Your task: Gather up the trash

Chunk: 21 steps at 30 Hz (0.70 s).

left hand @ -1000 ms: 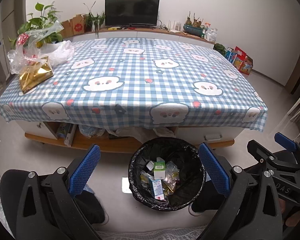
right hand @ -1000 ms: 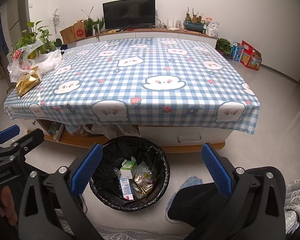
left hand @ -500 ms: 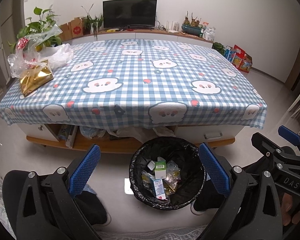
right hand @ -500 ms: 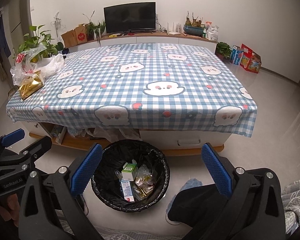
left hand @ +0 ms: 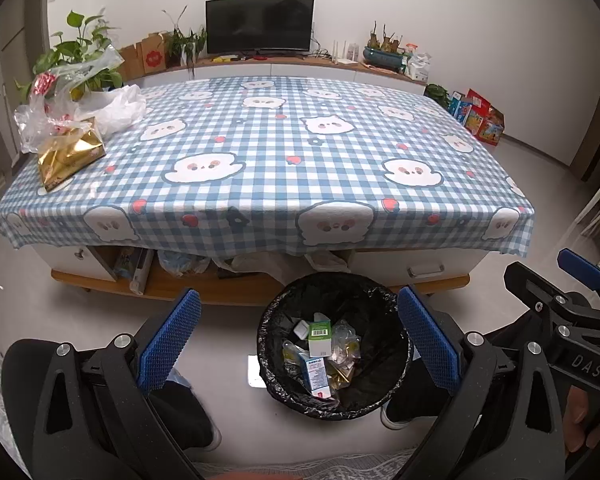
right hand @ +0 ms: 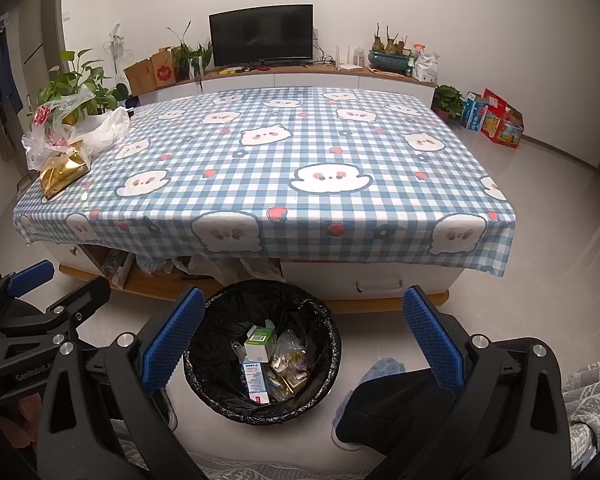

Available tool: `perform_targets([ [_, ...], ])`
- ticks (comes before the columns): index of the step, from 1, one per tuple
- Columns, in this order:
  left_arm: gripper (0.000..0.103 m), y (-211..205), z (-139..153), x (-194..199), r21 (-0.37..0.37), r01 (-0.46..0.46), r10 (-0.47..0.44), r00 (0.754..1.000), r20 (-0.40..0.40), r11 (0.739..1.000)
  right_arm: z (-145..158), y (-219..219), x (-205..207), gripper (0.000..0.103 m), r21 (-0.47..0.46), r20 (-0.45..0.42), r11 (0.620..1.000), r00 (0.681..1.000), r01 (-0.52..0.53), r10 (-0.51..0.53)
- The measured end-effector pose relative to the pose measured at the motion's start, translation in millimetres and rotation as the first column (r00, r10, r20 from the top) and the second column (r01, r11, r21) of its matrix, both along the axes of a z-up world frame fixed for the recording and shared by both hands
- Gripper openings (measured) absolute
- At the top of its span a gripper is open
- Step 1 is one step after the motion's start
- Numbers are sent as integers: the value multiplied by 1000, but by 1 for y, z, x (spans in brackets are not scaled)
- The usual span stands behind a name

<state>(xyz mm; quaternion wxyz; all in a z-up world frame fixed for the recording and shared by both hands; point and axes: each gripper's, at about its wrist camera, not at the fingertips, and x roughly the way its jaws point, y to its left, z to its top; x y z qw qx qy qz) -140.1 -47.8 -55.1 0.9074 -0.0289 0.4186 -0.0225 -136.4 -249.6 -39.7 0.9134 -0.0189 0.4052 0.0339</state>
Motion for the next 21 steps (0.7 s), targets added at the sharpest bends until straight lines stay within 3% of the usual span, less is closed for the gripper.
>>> perform_targets([
  [21,97,-7,-2,-1,38,5,-6,1000,8,999,-2,1,1,95,-4,-4,1000,1000,2,-2],
])
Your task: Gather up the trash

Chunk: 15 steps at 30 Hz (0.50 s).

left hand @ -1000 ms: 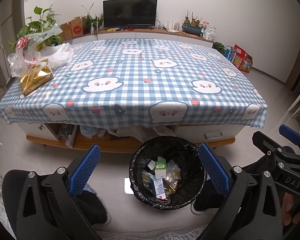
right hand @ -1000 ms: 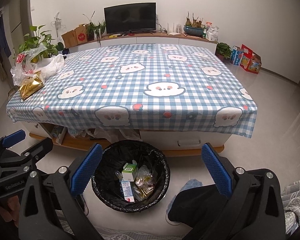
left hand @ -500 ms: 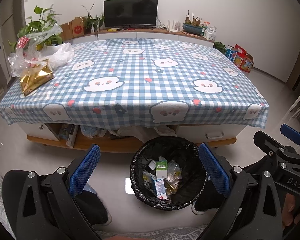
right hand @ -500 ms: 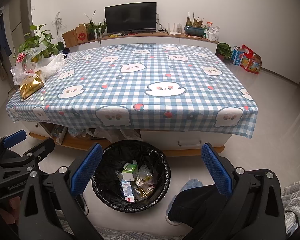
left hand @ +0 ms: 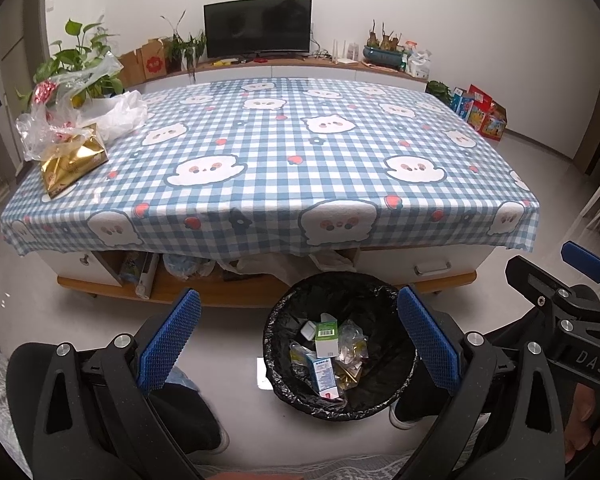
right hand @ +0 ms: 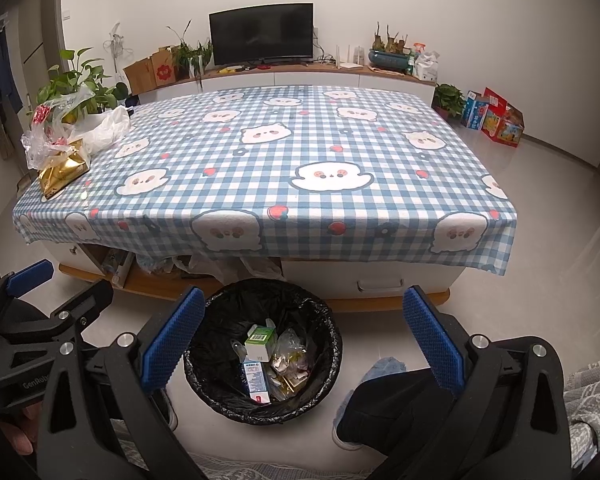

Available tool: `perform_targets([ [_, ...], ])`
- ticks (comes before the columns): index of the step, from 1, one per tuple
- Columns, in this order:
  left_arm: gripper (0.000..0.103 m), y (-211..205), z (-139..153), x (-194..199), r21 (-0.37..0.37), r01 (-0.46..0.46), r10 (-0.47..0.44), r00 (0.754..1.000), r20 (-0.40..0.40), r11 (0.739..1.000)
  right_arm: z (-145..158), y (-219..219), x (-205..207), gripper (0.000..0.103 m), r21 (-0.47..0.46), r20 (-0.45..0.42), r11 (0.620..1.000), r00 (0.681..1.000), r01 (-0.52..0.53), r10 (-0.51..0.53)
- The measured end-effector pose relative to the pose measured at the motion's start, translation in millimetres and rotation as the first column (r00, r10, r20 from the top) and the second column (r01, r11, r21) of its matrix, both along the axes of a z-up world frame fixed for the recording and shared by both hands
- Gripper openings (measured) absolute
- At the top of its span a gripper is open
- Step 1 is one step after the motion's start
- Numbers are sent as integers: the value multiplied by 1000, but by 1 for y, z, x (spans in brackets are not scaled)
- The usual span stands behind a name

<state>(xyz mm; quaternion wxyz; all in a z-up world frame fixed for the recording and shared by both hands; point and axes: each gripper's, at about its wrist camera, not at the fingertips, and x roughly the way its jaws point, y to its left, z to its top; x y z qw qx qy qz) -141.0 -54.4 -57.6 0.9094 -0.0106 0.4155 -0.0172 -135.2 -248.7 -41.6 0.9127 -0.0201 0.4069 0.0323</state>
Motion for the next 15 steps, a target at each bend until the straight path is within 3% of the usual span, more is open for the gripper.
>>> perform_targets([
  [15,97,5,1,-1,-23,-12,12,1000,2,1000,-4,1,0,95,5,-7,1000,1000,-3,3],
])
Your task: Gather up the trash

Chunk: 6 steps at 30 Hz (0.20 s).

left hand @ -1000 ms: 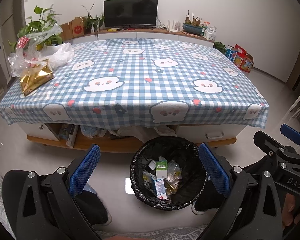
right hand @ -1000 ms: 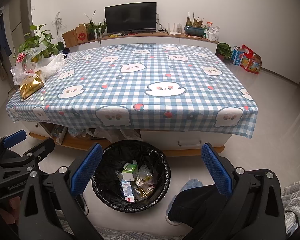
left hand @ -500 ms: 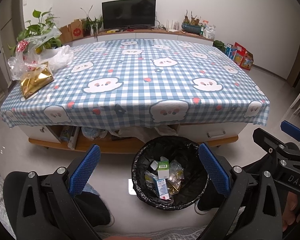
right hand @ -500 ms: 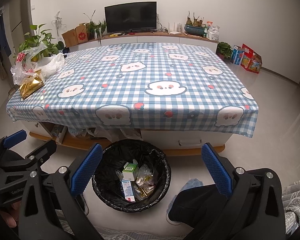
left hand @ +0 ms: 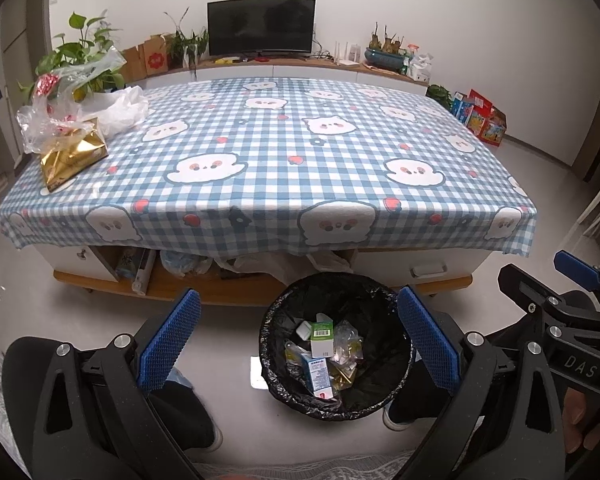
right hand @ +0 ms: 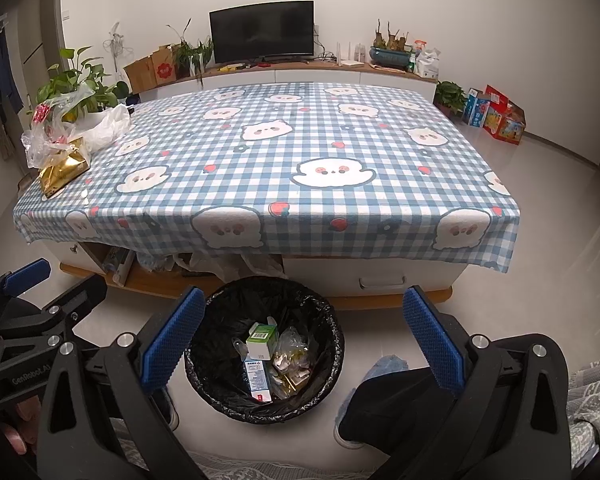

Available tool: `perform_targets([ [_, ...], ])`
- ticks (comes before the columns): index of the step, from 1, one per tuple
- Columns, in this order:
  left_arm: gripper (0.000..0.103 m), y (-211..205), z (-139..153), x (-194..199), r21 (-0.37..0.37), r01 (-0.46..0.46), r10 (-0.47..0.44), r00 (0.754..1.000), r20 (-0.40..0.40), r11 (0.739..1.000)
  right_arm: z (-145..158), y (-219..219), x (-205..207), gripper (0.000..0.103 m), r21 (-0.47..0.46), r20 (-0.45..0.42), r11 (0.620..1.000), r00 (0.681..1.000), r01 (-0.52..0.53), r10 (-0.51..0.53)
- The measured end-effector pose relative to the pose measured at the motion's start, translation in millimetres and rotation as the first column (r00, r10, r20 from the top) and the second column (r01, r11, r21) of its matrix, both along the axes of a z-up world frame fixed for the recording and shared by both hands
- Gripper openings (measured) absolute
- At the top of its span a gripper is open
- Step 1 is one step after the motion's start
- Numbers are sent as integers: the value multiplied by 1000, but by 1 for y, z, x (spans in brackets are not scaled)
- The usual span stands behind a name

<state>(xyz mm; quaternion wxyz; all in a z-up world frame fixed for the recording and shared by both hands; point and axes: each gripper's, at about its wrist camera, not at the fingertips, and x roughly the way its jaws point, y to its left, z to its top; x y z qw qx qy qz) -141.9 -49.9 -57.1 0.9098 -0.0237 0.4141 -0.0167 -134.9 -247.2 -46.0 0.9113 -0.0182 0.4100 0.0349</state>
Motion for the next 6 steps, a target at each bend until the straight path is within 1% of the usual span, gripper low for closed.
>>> perform_targets([
  [3,97,-2,0,-1,18,1,-1,1000,4,1000,0,0,0,95,1,-1,1000,1000,1,-1],
  [6,97,0,-1,-1,16,-15,15,1000,-2,1000,0,0,0,95,-1,-1,1000,1000,0,0],
])
